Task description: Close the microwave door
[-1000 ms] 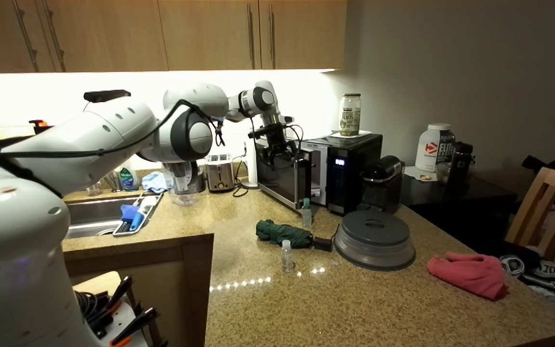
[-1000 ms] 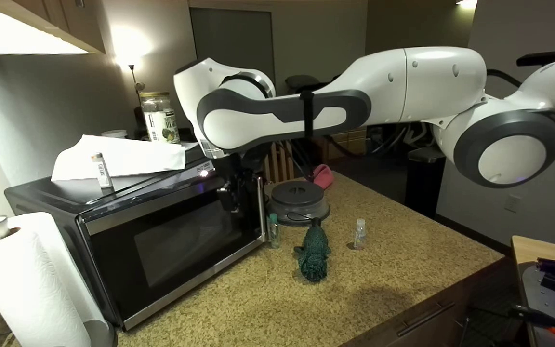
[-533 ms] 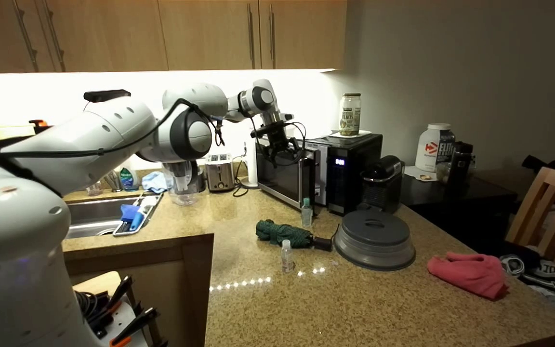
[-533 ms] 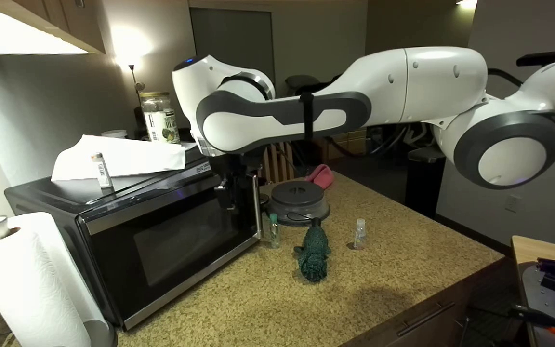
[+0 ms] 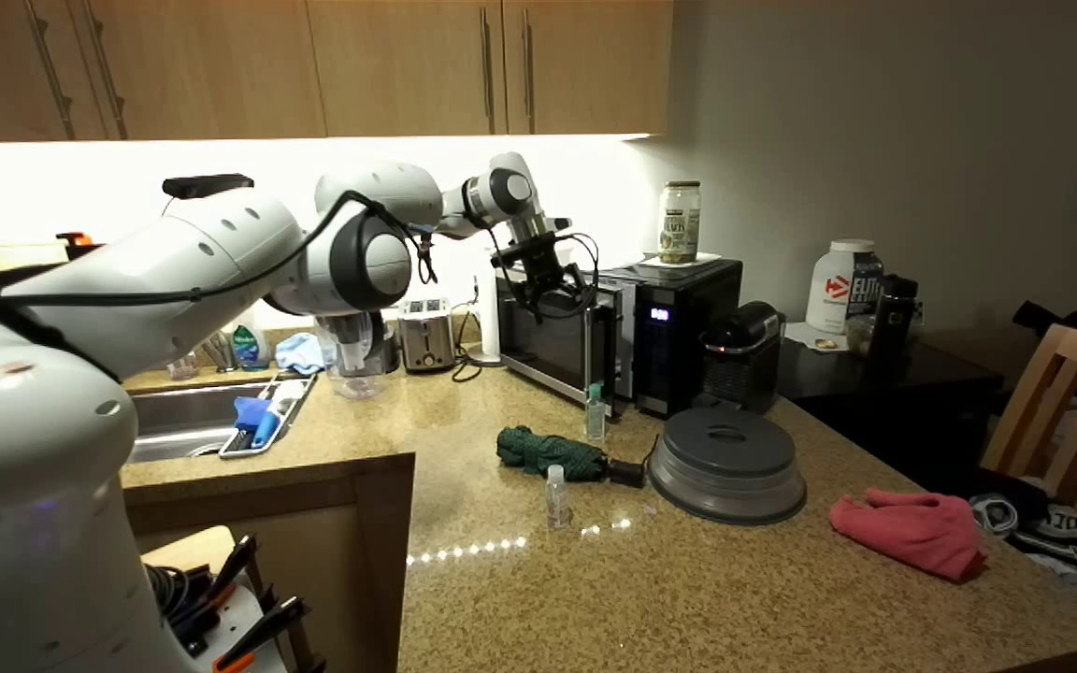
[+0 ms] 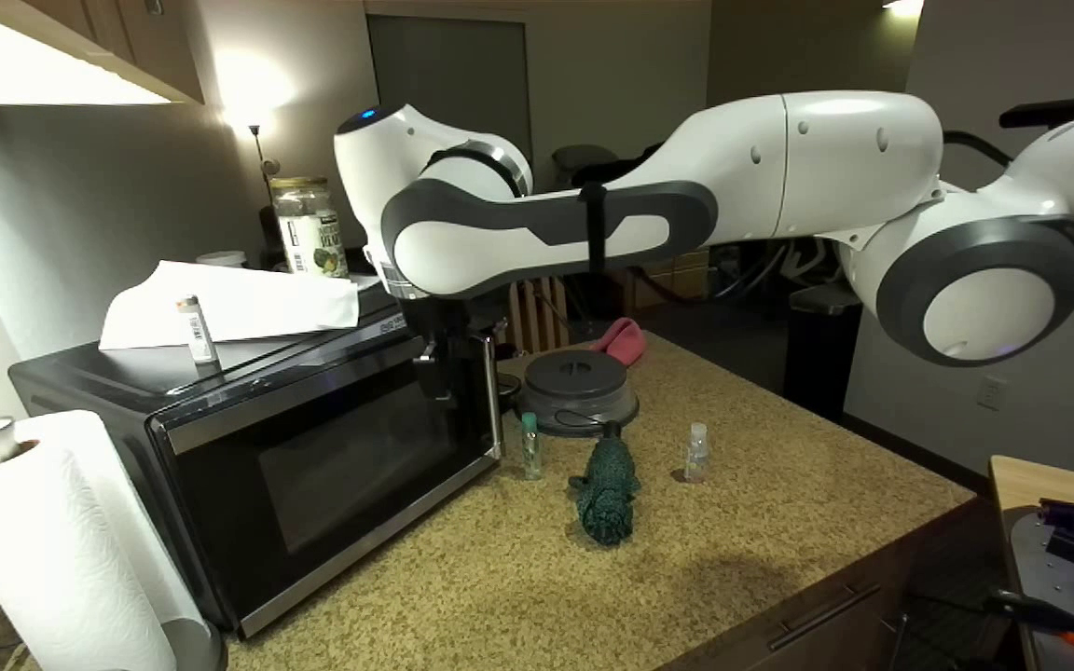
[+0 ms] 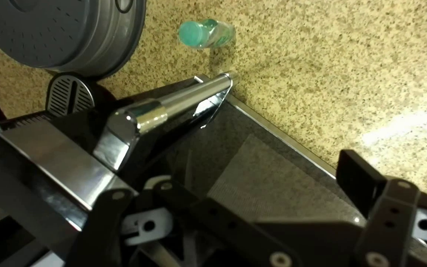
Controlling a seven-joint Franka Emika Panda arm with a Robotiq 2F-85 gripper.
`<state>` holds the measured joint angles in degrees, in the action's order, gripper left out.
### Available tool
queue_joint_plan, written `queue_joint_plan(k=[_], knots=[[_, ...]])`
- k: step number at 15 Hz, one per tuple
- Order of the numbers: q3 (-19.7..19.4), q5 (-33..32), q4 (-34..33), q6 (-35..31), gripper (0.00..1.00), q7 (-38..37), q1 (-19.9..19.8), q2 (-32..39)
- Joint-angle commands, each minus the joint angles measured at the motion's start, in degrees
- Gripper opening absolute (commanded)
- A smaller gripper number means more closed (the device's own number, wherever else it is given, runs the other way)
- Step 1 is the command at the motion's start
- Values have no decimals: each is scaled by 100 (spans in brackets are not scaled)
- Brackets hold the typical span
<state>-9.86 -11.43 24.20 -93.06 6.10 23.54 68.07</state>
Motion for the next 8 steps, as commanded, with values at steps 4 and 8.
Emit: queue_joint_plan(k=[4,8], knots=[[36,-1,-169,6,100,19,-28,82],[174,-113,-324,51,100,0,-66,182]])
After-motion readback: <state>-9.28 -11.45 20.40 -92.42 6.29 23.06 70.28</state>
